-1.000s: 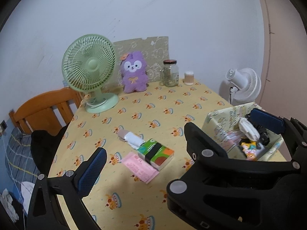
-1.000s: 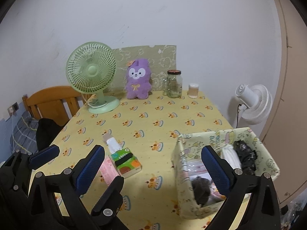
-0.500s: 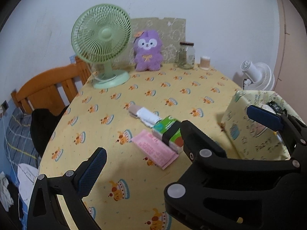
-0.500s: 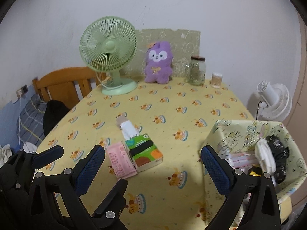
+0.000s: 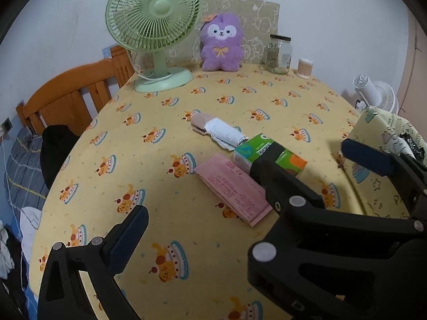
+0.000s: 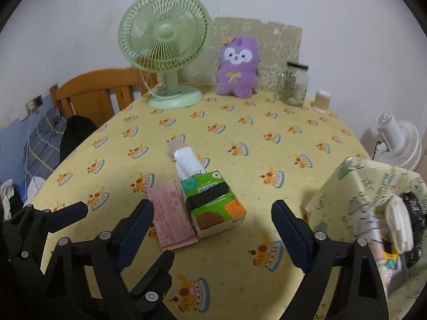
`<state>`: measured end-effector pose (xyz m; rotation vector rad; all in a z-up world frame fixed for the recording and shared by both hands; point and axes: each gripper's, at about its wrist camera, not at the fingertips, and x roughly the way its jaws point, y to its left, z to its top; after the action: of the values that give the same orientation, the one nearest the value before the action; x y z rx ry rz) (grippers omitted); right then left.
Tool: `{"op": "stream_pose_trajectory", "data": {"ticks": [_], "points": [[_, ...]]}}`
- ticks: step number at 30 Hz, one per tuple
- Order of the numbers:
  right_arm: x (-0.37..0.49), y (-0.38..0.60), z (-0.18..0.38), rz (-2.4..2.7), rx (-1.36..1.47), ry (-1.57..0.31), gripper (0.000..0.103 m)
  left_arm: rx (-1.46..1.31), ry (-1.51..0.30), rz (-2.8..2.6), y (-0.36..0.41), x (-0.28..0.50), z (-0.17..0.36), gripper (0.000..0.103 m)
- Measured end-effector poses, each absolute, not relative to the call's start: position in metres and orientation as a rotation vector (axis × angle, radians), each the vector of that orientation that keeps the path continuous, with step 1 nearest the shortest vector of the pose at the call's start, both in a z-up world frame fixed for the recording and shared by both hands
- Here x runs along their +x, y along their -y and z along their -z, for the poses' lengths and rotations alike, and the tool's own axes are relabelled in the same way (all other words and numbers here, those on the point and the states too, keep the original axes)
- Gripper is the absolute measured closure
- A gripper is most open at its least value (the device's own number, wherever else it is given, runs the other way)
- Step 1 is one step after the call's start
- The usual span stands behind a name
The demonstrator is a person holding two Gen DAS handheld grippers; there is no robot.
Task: Organize soft objects
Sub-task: 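Move the right tool toward the green tissue box, then grasp the green tissue pack with the right tool while the left tool grasps the pink packet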
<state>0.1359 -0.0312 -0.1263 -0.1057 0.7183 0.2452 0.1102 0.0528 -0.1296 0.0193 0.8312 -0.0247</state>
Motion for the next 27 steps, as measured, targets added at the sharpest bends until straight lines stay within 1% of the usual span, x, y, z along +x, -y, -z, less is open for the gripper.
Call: {"op": "stream_pose_trajectory", "data": {"ticks": [5, 13, 14, 15, 16, 17, 23, 27], "points": [[0.152, 0.028, 0.142, -0.257, -0.099, -0.775, 0.021, 0.020, -0.859, 0.027, -0.053, 0.121, 0.140, 0.000], [0.173, 0.029, 0.159, -0.234, -0.098, -0.841, 0.021, 0.031, -0.905, 0.012, -0.050, 0.140, 0.151, 0.000], [0.175, 0.029, 0.161, -0.238, -0.098, -0.849, 0.023, 0.033, -0.907, 0.016, -0.050, 0.140, 0.152, 0.001], [0.177, 0.030, 0.162, -0.242, -0.096, -0.856, 0.028, 0.035, -0.910, 0.018, -0.049, 0.142, 0.153, 0.001], [0.179, 0.030, 0.164, -0.249, -0.095, -0.867, 0.031, 0.038, -0.915, 0.019, -0.049, 0.143, 0.154, 0.001], [0.182, 0.030, 0.166, -0.262, -0.092, -0.886, 0.037, 0.041, -0.917, 0.019, -0.048, 0.144, 0.155, 0.001], [0.187, 0.032, 0.165, -0.270, -0.102, -0.904, 0.045, 0.031, -0.915, 0.042, -0.047, 0.148, 0.154, 0.001], [0.185, 0.039, 0.161, -0.237, -0.092, -0.880, 0.046, 0.031, -0.914, 0.039, -0.044, 0.152, 0.153, 0.000]]}}
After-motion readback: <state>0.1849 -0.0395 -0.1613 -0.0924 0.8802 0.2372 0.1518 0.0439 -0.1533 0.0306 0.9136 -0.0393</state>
